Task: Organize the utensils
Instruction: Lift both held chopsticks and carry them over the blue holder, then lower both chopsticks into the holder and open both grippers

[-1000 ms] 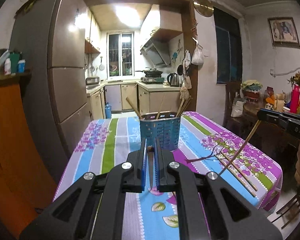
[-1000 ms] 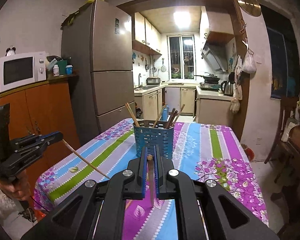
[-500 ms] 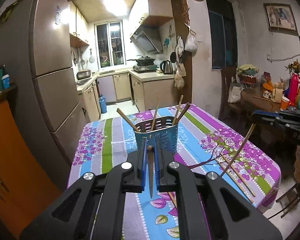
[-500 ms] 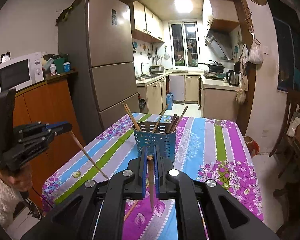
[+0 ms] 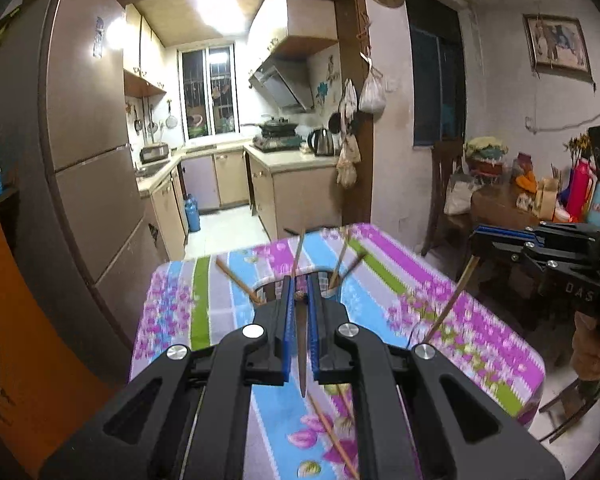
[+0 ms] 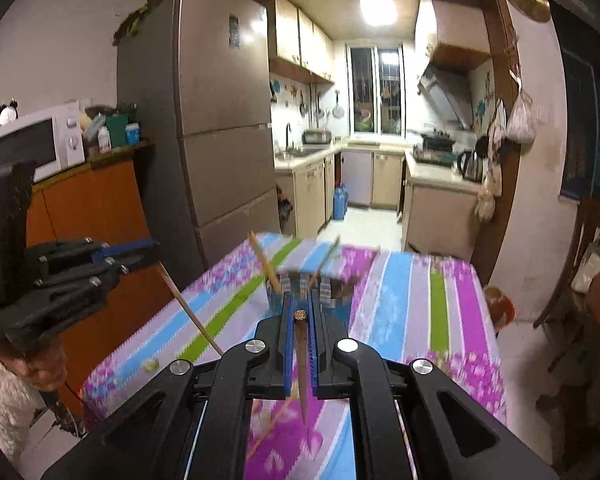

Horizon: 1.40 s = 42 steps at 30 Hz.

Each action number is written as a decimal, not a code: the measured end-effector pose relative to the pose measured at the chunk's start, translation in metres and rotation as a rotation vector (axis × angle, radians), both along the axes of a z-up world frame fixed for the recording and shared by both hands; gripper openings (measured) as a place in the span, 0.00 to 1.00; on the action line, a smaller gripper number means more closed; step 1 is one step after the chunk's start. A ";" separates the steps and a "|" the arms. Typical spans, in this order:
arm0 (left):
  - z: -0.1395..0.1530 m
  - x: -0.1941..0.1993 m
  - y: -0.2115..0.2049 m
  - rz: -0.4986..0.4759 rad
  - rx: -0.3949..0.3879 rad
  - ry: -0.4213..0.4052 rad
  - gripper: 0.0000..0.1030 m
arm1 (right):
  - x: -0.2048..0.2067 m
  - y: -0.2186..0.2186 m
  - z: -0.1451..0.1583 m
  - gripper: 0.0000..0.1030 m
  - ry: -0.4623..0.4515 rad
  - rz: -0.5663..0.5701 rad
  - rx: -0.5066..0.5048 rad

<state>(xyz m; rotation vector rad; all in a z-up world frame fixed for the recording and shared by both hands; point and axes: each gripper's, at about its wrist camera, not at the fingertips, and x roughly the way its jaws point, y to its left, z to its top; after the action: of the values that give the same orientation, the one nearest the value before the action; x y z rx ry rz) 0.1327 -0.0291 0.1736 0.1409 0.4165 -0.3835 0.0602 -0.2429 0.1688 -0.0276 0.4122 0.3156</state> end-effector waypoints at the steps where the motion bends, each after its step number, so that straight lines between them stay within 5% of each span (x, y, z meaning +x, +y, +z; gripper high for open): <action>1: 0.011 0.005 -0.003 0.004 -0.006 -0.018 0.05 | 0.003 0.002 0.013 0.07 -0.026 -0.001 0.003; 6: 0.045 0.029 -0.016 0.025 -0.025 -0.079 0.05 | 0.030 0.011 0.064 0.07 -0.138 -0.022 0.026; 11: 0.065 0.060 -0.025 0.059 -0.056 -0.129 0.05 | 0.069 0.013 0.081 0.07 -0.182 -0.058 0.053; 18: 0.052 0.116 -0.029 0.096 -0.097 -0.084 0.05 | 0.135 0.008 0.050 0.07 -0.138 -0.111 0.077; 32: -0.040 0.179 -0.039 0.145 0.020 0.104 0.05 | 0.193 0.019 -0.018 0.08 -0.002 -0.143 0.084; 42: 0.001 0.153 -0.010 0.182 -0.046 -0.009 0.05 | 0.171 0.012 -0.004 0.08 -0.032 -0.159 0.075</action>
<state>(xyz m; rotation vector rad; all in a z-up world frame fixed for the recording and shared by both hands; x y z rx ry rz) 0.2856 -0.0395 0.1746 0.0596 0.4078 -0.2132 0.2310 -0.2313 0.1646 0.0732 0.3678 0.1732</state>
